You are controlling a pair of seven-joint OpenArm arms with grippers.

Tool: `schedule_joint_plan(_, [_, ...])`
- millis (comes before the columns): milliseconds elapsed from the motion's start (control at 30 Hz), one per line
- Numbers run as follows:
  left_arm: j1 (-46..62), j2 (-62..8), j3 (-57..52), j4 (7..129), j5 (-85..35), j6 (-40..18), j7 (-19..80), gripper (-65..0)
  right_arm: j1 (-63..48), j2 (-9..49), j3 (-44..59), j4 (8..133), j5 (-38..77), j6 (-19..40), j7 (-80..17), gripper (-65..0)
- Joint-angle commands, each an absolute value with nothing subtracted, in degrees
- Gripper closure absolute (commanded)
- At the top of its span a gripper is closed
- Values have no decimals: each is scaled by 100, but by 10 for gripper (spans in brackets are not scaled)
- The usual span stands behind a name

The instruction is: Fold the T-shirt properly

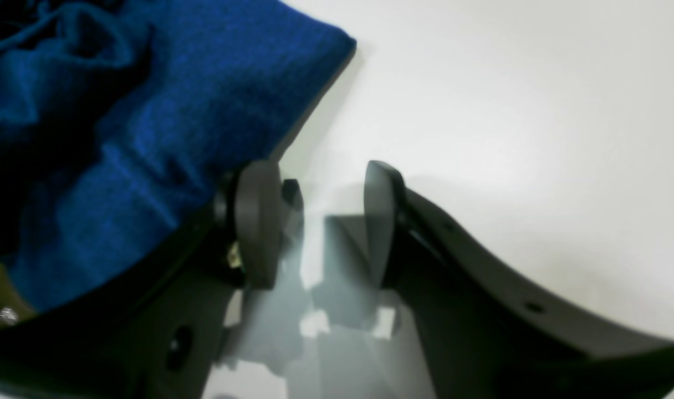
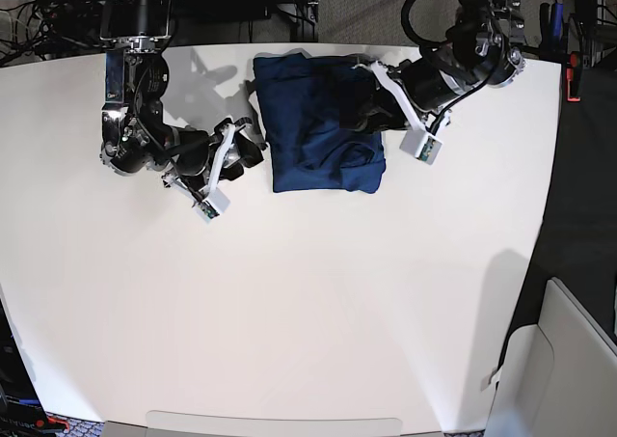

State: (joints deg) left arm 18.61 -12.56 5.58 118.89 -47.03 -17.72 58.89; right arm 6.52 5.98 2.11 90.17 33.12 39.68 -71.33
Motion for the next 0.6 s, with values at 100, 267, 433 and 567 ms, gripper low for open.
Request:
schedule_joint_plan(100, [1789, -1270, 813, 11996, -4804, -1798, 5780, -130, 752, 576, 224, 9121, 3178, 4000, -7037, -254])
schedule_joint_plan(267, [1543, -1270, 989, 11978, -4778, -1798, 5780, -132, 752, 435, 224, 9121, 3160, 4000, -7037, -254])
schedule_joint_plan(433, [1314, -1279, 1182, 11969, -4215, -1798, 5780, -148, 752, 426, 224, 9121, 3160, 4000, -7037, -254])
schedule_joint_plan(567, [1262, -1297, 1613, 11969, -3802, -1798, 5780, -206, 752, 426, 224, 9121, 3160, 4000, -7037, -254])
